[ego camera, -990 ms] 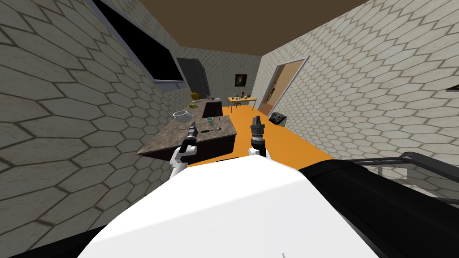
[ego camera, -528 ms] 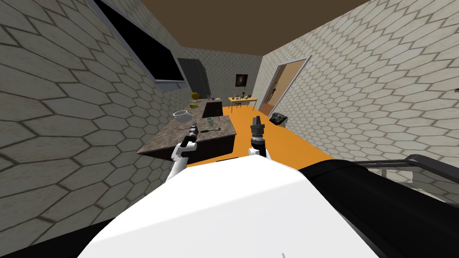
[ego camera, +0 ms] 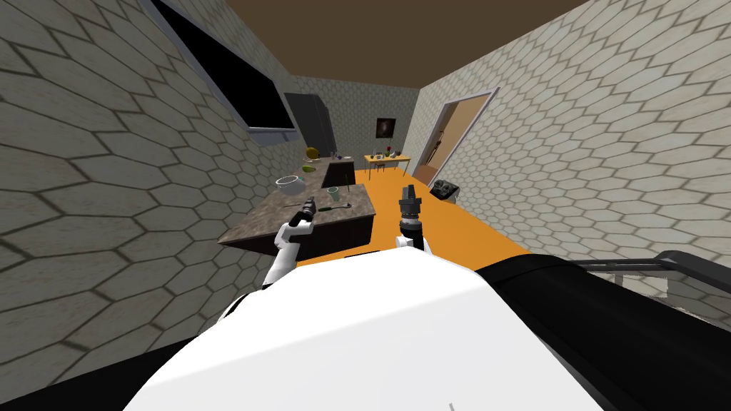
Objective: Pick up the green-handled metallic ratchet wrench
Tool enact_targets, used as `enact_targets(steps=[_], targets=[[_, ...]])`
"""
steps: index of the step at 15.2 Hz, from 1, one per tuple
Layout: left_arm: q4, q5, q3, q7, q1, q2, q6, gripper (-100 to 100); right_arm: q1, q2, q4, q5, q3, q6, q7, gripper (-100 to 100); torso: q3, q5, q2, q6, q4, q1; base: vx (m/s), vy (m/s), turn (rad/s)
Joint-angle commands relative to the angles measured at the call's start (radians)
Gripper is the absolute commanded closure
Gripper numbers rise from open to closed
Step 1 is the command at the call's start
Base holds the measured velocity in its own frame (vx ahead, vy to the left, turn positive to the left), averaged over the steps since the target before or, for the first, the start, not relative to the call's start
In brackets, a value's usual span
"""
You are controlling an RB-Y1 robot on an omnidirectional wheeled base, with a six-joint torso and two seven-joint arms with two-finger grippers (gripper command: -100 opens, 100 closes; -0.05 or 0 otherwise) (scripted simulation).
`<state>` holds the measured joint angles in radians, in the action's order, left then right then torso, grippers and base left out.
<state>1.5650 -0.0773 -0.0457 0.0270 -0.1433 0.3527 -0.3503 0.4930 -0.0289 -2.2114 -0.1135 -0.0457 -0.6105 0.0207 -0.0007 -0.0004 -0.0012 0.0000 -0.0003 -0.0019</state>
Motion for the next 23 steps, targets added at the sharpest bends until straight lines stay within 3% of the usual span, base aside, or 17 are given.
enact_targets(steps=[1,2,5,6,8,9,12,13,15,16,19,20,22,23], targets=[[-0.012,-0.001,-0.001,-0.002,-0.016,0.001,-0.047,-100,0.000,0.000,0.000,0.000,0.000,0.000,0.000,0,0.000,0.000,0.000,0.000,0.000,0.000,0.007,-0.027,0.015],[-0.057,-0.011,-0.002,-0.006,-0.059,0.012,-0.070,-100,0.000,0.000,0.000,0.000,0.000,0.000,0.000,0,0.000,0.000,0.000,0.000,0.000,0.000,0.012,-0.033,0.026],[-0.067,-0.011,-0.002,-0.006,-0.066,0.012,-0.112,-100,0.000,0.000,0.000,0.000,0.000,0.000,0.000,0,0.000,0.000,0.000,0.000,0.000,-0.001,0.011,-0.034,0.015],[-0.112,-0.020,-0.003,-0.010,-0.112,0.022,-0.149,-100,0.000,0.000,0.000,0.000,0.000,0.000,0.000,0,0.000,0.000,0.000,0.000,0.000,0.000,0.009,-0.030,0.024],[-0.122,-0.020,-0.003,-0.010,-0.116,0.022,-0.178,-100,0.000,0.000,0.000,0.000,0.000,0.000,0.000,0,0.000,0.000,0.000,0.000,0.000,0.000,0.011,-0.030,0.021],[-0.163,-0.030,-0.005,-0.014,-0.158,0.030,-0.205,-100,0.000,0.000,0.000,0.000,0.000,0.000,0.000,0,0.000,0.000,0.000,0.000,0.000,0.000,0.015,-0.038,0.029],[-0.177,-0.030,-0.005,-0.014,-0.166,0.030,-0.244,-100,0.000,0.000,0.000,0.000,0.000,0.000,0.000,0,0.000,0.000,0.000,0.000,0.000,-0.001,0.013,-0.030,0.014],[-0.223,-0.040,-0.006,-0.018,-0.212,0.038,-0.281,-100,0.000,0.000,0.000,0.000,0.000,0.000,0.000,0,0.000,0.000,0.000,0.000,0.000,0.000,0.012,-0.022,0.024],[-0.233,-0.040,-0.006,-0.018,-0.215,0.038,-0.310,-100,0.000,0.000,0.000,0.000,0.000,0.000,0.000,0,0.000,0.000,0.000,0.000,0.000,0.000,0.015,-0.031,0.017],[-0.267,-0.050,-0.007,-0.022,-0.255,0.046,-0.342,-100,0.000,0.000,0.000,0.000,0.000,0.000,0.000,0,0.000,0.000,0.000,0.000,0.000,0.000,0.018,-0.036,0.027],[-0.289,-0.050,-0.007,-0.022,-0.265,0.046,-0.375,-100,0.000,0.000,0.000,0.000,0.000,0.000,0.000,0,-0.001,0.000,-0.001,0.000,0.000,-0.001,0.021,-0.033,0.011],[-0.337,-0.060,-0.008,-0.026,-0.312,0.052,-0.412,-100,0.000,0.000,0.000,0.000,0.000,0.000,0.000,0,0.000,0.000,-0.001,0.000,0.000,0.000,0.015,-0.027,0.021],[-0.344,-0.060,-0.008,-0.026,-0.314,0.052,-0.440,-100,0.000,0.000,0.000,0.000,0.000,0.000,0.000,0,0.000,0.000,-0.001,0.000,0.000,-0.001,0.019,-0.033,0.016],[-0.385,-0.070,-0.009,-0.030,-0.358,0.057,-0.469,-100,0.000,0.000,0.000,0.000,0.000,0.000,0.000,0,0.000,0.000,-0.001,0.000,0.000,0.000,0.022,-0.034,0.021]])
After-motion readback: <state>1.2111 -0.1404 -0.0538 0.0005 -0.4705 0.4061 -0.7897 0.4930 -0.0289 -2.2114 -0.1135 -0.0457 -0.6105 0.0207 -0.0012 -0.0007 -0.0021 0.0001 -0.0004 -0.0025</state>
